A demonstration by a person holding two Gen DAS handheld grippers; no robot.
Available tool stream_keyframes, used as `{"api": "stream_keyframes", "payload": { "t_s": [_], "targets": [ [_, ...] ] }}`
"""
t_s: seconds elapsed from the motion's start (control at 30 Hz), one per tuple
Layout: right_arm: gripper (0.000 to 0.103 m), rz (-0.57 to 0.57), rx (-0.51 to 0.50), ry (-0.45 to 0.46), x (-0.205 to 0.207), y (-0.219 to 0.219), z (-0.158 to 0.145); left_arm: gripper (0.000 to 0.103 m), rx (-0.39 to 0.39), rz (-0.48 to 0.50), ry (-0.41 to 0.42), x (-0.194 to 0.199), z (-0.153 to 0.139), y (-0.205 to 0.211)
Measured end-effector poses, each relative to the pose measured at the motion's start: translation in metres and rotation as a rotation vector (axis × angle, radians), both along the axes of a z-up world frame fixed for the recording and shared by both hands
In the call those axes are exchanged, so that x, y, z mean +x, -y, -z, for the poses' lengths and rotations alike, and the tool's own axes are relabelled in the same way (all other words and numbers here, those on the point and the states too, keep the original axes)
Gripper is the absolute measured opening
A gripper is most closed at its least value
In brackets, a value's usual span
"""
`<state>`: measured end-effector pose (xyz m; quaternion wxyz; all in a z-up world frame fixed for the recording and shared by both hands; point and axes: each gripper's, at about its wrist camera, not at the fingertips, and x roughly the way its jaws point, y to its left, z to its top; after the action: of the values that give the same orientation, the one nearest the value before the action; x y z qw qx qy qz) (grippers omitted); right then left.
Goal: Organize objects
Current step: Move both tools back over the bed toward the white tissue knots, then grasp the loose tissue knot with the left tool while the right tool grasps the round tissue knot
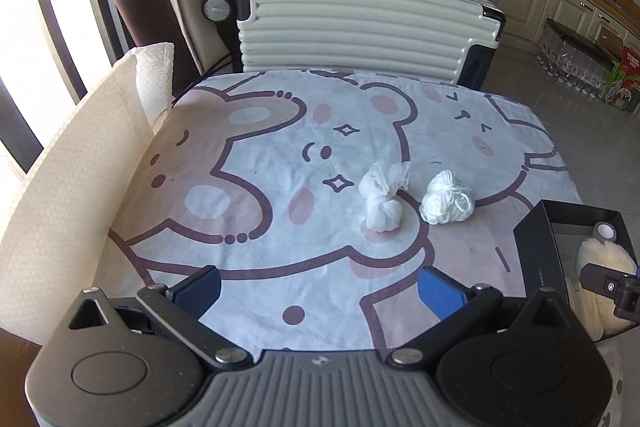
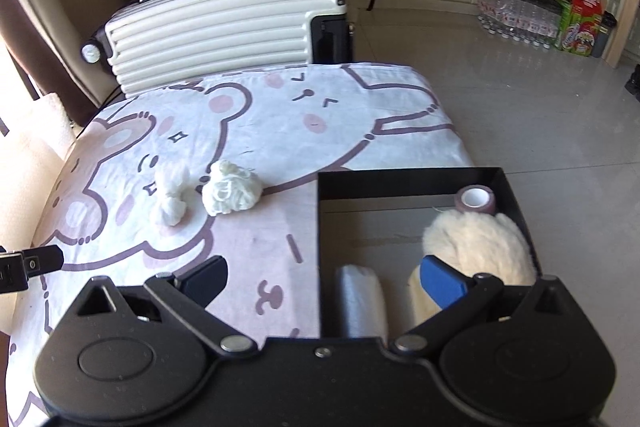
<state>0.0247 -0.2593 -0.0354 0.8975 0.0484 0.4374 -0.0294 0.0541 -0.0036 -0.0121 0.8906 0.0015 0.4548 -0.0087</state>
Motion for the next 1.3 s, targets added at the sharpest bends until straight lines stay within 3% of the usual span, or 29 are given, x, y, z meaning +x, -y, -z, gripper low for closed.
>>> {"api": "stream_keyframes", "payload": {
  "t_s": [0.6, 1.03, 1.23, 1.3],
  "targets": [
    [0.103, -0.008, -0.003, 0.051, 0.003, -0.015, -0.002, 0.103, 0.013, -0.04, 0.056, -0.001, 0.0, -0.015],
    [0.103, -0.091, 0.005, 0.117, 0.019, -0.04, -0.015, 0.103, -0.06, -0.084, 0.144, 0.006, -0.016, -0.022],
    [0.103, -0.084, 0.111, 0.078, 0.043, -0.038, -0.021, 0.098, -0.104, -0.084, 0.197, 0.017, -0.02, -0.016],
    [0.095, -0.077, 0.152, 0.071, 0.051, -0.036, -0.023, 0.096, -0.117, -0.083, 0.193, 0.023, -0.016, -0.012]
  ]
}}
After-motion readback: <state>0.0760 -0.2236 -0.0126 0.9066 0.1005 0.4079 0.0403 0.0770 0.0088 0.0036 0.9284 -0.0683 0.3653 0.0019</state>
